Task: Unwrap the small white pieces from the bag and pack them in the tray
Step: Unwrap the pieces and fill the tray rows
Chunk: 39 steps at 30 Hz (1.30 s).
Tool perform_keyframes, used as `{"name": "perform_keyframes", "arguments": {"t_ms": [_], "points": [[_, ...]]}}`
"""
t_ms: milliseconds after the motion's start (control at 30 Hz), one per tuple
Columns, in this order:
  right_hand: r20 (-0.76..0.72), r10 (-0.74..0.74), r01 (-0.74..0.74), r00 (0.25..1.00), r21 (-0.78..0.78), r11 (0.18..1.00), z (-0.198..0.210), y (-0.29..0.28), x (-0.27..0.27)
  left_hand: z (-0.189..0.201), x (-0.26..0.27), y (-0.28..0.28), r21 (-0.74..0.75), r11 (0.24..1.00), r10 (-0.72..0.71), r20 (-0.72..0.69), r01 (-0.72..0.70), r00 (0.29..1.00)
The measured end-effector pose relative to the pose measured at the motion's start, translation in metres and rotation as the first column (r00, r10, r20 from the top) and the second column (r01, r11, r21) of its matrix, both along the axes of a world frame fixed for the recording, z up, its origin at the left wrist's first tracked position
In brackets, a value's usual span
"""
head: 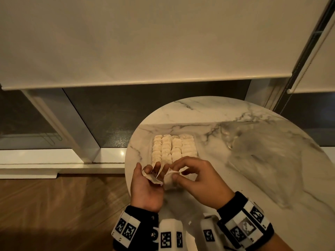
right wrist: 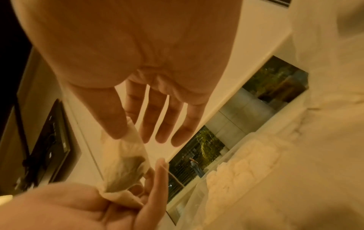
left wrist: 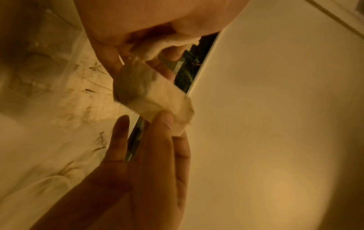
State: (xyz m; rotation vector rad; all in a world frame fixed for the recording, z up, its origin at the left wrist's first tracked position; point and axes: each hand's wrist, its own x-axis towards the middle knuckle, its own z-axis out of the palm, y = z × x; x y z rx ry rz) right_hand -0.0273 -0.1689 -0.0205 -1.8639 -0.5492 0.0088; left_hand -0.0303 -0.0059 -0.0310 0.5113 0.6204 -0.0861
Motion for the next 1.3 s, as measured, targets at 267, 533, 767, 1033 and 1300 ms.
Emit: {"name": "perform_keyframes", "arguments": {"t_ms": [267, 533, 767, 1033, 1300], "points": [[-0.254, -0.133, 0.193, 0.958, 0.227, 0.955, -0.008, -0.007, 0.019, -0.009, 0.008, 0.014, 0.17, 0.984, -0.034, -0.091, 0.049, 0.995], [-0.349, -0.253, 0.253, 0.903, -0.046, 0.966, -0.04, -0.009, 0.047, -0.012, 0.01, 0.019, 0.393, 0.909, -0.11, -0.097, 0.14, 0.989], [-0.199, -0.225, 0.122, 0.954, -0.427, 0.896, -0.042, 0.002, 0.058, -0.02, 0.007, 0.02, 0.377, 0.918, -0.101, -0.086, 0.127, 0.991], [-0.251, -0.159, -0.009, 0.955, -0.558, 0.83, -0.047, 0.009, 0.07, -0.019, 0.005, 0.017, 0.385, 0.914, -0.099, -0.094, 0.128, 0.991], [-0.154, -0.177, 0.041, 0.972, -0.634, 0.773, -0.06, 0.012, 0.073, -0.02, 0.003, 0.015, 0.367, 0.924, -0.09, -0.065, 0.108, 0.994]]}}
